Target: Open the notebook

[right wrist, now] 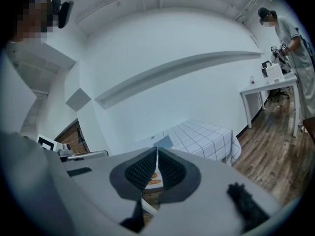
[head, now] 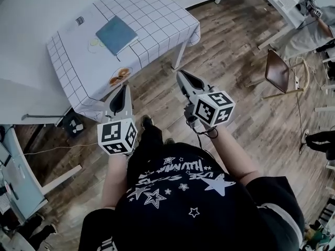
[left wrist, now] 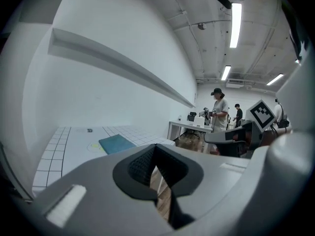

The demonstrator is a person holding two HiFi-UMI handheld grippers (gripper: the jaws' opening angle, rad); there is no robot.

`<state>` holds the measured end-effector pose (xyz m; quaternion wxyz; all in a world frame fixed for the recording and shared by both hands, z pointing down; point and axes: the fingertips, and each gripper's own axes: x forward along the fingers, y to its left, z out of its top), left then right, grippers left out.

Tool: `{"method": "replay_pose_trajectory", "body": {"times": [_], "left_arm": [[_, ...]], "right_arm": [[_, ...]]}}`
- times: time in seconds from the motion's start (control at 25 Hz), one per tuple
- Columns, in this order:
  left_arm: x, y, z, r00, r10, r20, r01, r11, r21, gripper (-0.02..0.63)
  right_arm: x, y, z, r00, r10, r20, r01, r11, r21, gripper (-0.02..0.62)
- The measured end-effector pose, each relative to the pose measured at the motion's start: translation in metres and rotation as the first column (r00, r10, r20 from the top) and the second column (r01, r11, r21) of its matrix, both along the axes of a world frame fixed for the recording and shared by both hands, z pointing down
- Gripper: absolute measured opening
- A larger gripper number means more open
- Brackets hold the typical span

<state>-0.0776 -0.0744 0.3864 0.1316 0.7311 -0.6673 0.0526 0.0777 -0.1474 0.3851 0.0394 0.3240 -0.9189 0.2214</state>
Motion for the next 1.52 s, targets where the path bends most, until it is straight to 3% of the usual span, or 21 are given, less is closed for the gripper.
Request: {"method": "replay_pose_trajectory", "body": {"times": [0.52,0.96,1.32,1.52], "left_arm": [[-0.08,-0.086,0.006,1.0,0.023,-0.004,-0.023,1.0,0.009,0.009],[-0.118,-0.125,0.016,0.998,0.069,0.002,-0.069,0.997,0.016,0.009],[-0.133,-0.142,0.021,1.0,0.015,0.016,-0.015,1.0,-0.006,0.009],[-0.136,-0.158,0.021,0.997,-0.081,0.005,0.081,0.997,-0.018,0.009]], "right_arm": [[-0.092,-0.087,-0.002,0.999,-0.005,-0.039,0.006,1.0,0.016,0.018],[-0.13,-0.127,0.002,0.997,0.029,-0.066,-0.027,0.999,0.03,0.018],[-0.135,-0.161,0.009,0.998,0.011,-0.062,-0.01,1.0,0.014,0.018],[-0.147,-0.182,0.01,0.991,-0.111,-0.071,0.112,0.994,0.01,0.018]]}}
